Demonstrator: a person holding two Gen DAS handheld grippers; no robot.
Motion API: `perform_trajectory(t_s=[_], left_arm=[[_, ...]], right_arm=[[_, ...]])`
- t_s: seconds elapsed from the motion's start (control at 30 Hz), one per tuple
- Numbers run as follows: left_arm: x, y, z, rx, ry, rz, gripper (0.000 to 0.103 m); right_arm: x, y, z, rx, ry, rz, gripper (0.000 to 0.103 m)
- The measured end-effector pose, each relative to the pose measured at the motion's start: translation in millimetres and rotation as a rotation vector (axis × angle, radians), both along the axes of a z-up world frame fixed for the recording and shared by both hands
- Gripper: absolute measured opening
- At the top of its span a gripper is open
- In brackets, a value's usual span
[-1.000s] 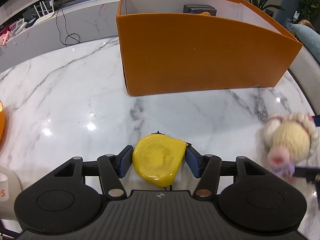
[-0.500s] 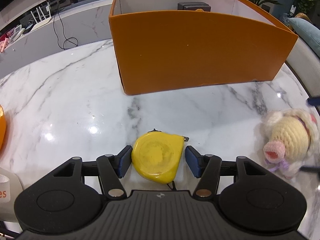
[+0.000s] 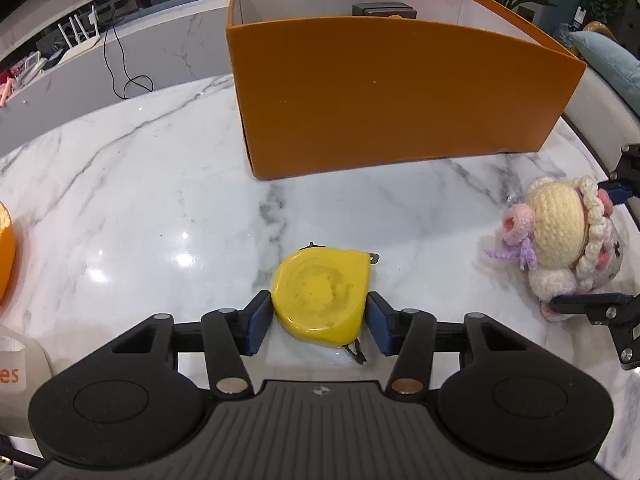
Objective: Organize objects
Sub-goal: 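Hold the tape measure in the left tool while the right tool grasps the crocheted flower plush, then lift the tape measure and crocheted plush and carry both over the orange box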
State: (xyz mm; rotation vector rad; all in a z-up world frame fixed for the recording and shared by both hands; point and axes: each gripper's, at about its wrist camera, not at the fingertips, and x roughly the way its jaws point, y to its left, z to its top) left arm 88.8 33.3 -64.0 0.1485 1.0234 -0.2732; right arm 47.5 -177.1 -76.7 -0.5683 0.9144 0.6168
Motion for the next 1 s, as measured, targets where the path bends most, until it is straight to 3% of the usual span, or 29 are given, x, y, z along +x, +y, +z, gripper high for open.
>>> perform_trajectory(t_s=[0.63, 1.0], left_arm=[[1.8, 4.2, 2.7, -0.031, 0.018, 0.012, 0.059], [-15.2, -7.8, 43.5, -0.097, -0.067, -0.029, 0.059]], right_arm=[[-3.7, -8.0, 27.6, 0.062, 0.036, -0.087, 0.072], [-6.1, -24.4, 77.0, 0.179, -0.016, -0.177, 0.072]])
